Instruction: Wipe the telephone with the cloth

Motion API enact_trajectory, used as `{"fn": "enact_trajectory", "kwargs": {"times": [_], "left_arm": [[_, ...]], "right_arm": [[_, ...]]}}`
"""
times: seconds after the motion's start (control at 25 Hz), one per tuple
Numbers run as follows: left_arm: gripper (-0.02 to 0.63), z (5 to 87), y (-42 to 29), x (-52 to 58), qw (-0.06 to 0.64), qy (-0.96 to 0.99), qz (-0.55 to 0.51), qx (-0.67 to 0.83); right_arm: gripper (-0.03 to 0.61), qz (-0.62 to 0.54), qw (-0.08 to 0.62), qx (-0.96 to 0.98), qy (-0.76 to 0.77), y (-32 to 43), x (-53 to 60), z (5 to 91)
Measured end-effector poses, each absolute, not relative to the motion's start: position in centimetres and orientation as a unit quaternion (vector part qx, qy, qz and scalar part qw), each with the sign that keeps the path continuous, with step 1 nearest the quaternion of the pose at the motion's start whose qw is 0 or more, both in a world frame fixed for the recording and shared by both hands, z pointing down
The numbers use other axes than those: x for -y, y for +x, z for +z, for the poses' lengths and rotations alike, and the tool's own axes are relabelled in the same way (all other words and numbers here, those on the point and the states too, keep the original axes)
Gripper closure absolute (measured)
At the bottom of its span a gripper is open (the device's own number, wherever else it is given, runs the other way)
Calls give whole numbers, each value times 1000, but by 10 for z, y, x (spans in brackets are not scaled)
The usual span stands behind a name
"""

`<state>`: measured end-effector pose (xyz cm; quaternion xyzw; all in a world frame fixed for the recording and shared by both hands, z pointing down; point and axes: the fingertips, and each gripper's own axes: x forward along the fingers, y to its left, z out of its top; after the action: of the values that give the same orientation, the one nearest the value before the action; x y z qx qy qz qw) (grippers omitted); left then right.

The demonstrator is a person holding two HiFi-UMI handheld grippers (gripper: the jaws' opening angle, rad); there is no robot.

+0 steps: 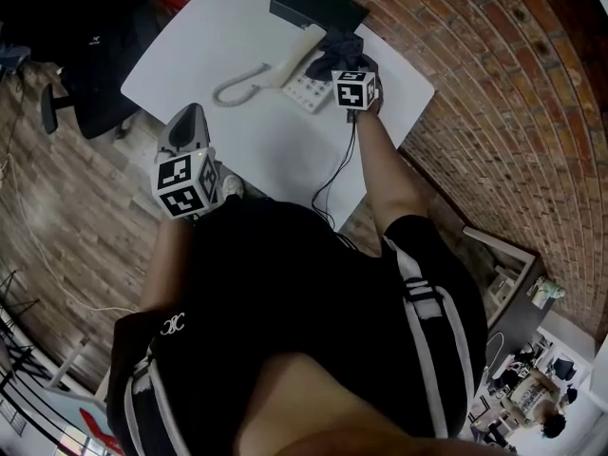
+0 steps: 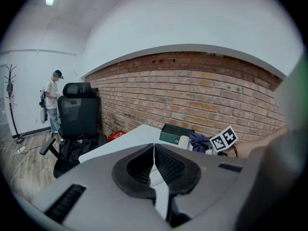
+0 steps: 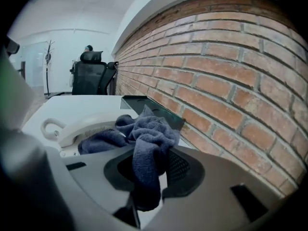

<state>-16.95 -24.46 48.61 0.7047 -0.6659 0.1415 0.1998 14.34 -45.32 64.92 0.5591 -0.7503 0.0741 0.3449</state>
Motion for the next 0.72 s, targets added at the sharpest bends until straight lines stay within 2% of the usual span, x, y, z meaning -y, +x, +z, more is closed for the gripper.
{"fn": "enact_trajectory", "kwargs": {"times": [0.28, 0.72], "left_arm": [[607, 488, -157, 253, 196, 716, 147, 654], [607, 486, -148, 263, 192, 732, 145, 637]], "right_arm": [[502, 72, 346, 770, 532, 129, 427, 660], [502, 143, 286, 784, 532, 100, 377, 680]]}}
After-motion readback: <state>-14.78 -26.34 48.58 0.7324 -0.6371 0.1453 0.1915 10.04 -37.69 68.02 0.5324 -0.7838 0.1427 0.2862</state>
